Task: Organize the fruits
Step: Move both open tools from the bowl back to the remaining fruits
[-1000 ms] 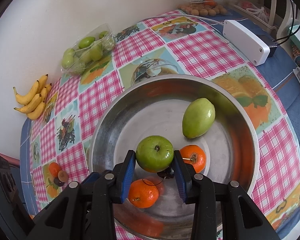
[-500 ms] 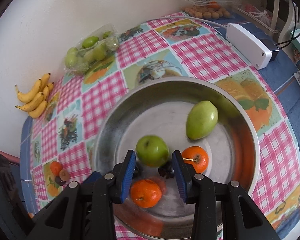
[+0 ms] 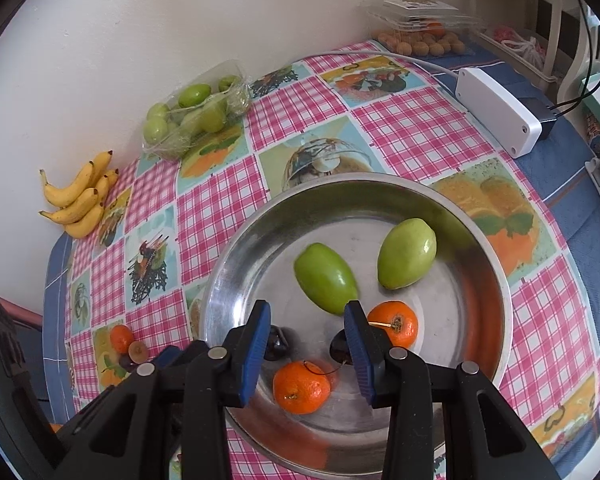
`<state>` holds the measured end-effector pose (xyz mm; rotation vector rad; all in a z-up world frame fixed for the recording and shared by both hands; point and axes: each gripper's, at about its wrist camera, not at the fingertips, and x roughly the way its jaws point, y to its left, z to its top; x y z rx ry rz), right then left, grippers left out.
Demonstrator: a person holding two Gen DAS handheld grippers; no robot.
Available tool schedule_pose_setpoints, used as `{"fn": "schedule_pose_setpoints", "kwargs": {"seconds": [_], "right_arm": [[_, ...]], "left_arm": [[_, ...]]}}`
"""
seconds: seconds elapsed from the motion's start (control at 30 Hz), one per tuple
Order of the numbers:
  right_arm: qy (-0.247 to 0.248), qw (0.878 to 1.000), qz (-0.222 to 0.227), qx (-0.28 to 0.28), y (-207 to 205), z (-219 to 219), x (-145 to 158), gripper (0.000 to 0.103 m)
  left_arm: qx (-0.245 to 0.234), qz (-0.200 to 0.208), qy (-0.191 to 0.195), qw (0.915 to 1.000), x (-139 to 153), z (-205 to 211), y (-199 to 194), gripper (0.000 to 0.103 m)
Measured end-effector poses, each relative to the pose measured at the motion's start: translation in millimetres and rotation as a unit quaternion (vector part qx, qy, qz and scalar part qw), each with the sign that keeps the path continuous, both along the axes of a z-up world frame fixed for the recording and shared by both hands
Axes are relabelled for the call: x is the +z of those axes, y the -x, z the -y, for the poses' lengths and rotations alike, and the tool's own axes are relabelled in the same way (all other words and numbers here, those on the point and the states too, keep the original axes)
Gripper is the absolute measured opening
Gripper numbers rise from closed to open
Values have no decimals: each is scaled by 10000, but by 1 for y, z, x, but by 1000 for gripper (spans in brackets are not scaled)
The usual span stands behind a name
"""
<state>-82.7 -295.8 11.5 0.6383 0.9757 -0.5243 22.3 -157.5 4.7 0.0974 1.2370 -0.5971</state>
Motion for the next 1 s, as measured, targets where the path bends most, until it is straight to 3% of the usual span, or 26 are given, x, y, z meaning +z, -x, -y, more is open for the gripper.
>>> {"fn": "schedule_pose_setpoints", "kwargs": {"seconds": [0.57,0.73,0.8,0.87,1.0], "right_arm": [[81,9998,-133,132,-7,-6,-2,41],[113,9997,-178,137,-8,-6,-3,42],[141,9995,-222,144,-9,-7,-4,45],[203,9993,-278,134,-10,-8,-4,61],[296,9988,-332,182,-12,-11,-4,67]], "left_arm": [[1334,-53,81,9910,7,-72,-45,33],[1513,-122,115,9883,5,-83,-51,43],[1558,-156,93,9876,3,-86,-52,46],[1587,-160,27,9872,1,-88,-53,55],[1649,-99,-133,9862,0,-91,-54,62]]}}
